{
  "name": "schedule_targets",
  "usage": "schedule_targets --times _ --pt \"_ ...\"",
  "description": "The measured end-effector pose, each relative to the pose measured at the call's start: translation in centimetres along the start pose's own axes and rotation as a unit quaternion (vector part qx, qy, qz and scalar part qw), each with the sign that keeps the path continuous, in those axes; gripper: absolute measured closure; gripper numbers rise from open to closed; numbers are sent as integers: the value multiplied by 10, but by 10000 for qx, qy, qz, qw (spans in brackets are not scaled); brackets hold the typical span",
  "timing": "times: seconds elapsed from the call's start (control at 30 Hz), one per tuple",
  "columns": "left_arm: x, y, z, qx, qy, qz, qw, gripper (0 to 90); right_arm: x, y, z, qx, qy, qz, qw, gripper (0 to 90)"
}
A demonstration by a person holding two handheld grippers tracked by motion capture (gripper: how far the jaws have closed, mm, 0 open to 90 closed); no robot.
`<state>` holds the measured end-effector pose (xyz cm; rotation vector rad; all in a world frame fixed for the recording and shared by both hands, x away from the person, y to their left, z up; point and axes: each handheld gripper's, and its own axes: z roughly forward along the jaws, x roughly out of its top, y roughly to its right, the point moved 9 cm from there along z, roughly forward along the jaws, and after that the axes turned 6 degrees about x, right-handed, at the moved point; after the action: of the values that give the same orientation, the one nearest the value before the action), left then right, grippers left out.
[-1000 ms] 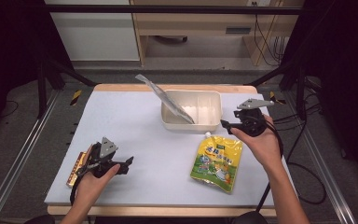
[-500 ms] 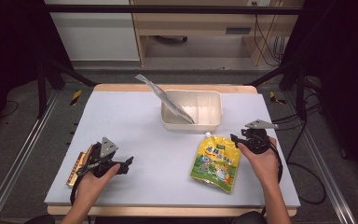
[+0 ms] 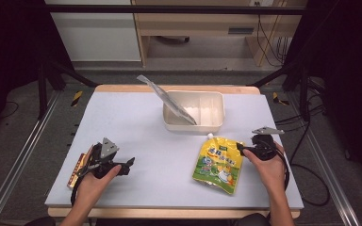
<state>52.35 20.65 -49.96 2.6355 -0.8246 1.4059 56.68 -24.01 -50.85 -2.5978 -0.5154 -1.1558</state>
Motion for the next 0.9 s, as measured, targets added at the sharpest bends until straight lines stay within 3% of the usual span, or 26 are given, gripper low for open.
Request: schedule_targets --times 0.1,0.17,0.47,0.9 --pt "0 0 0 4 20 -17 10000 76 -1 2 1 -37 -25 44 10000 180" --pt "0 0 -1 -1 12 8 10000 76 -2 3 2 -47 -5 35 10000 166" --pt "1 1 0 -29 10 26 10000 76 -16 6 11 81 -269 -62 9996 193" --pt "1 2 1 -59 -8 40 10000 76 -23 -1 20 407 -407 -132 9983 223"
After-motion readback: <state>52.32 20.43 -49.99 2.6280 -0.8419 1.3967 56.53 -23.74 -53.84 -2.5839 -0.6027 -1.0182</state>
